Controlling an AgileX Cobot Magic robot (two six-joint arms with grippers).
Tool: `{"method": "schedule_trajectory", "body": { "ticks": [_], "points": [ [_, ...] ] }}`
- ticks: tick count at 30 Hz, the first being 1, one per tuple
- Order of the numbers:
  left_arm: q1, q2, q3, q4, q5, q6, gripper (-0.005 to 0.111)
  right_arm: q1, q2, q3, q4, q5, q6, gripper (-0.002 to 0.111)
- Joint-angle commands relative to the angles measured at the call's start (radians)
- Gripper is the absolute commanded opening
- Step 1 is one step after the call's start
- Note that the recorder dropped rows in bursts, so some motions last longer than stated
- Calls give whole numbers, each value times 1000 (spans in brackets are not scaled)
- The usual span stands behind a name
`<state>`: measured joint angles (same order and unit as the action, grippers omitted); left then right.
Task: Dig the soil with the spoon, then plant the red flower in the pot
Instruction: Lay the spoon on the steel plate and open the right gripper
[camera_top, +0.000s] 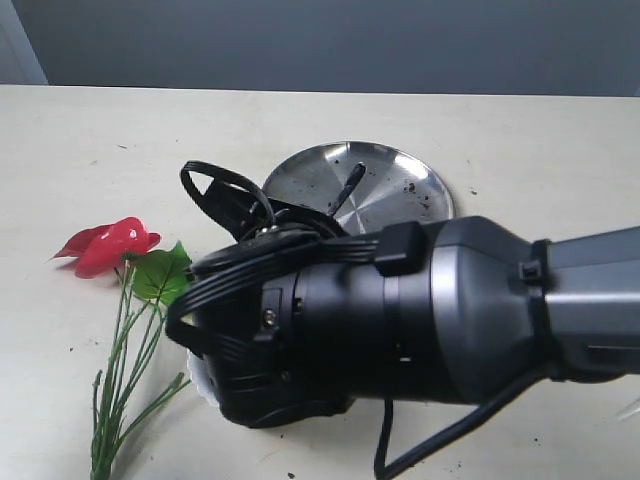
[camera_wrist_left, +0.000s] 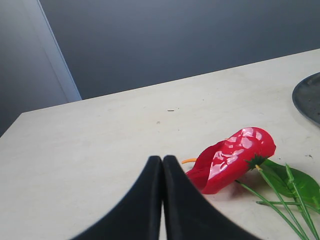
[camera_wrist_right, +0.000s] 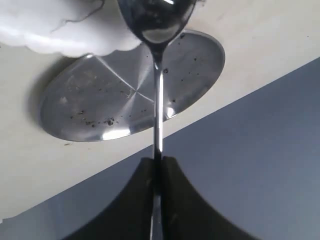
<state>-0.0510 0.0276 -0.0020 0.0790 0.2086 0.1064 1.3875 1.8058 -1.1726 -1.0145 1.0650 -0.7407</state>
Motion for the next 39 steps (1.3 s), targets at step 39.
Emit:
{"method": "schedule_trajectory", "body": {
  "ticks": [39],
  "points": [
    [-2, -4, 2, -8, -8, -5, 0, -710, 143, -237, 1014, -470, 634, -1]
  ]
}}
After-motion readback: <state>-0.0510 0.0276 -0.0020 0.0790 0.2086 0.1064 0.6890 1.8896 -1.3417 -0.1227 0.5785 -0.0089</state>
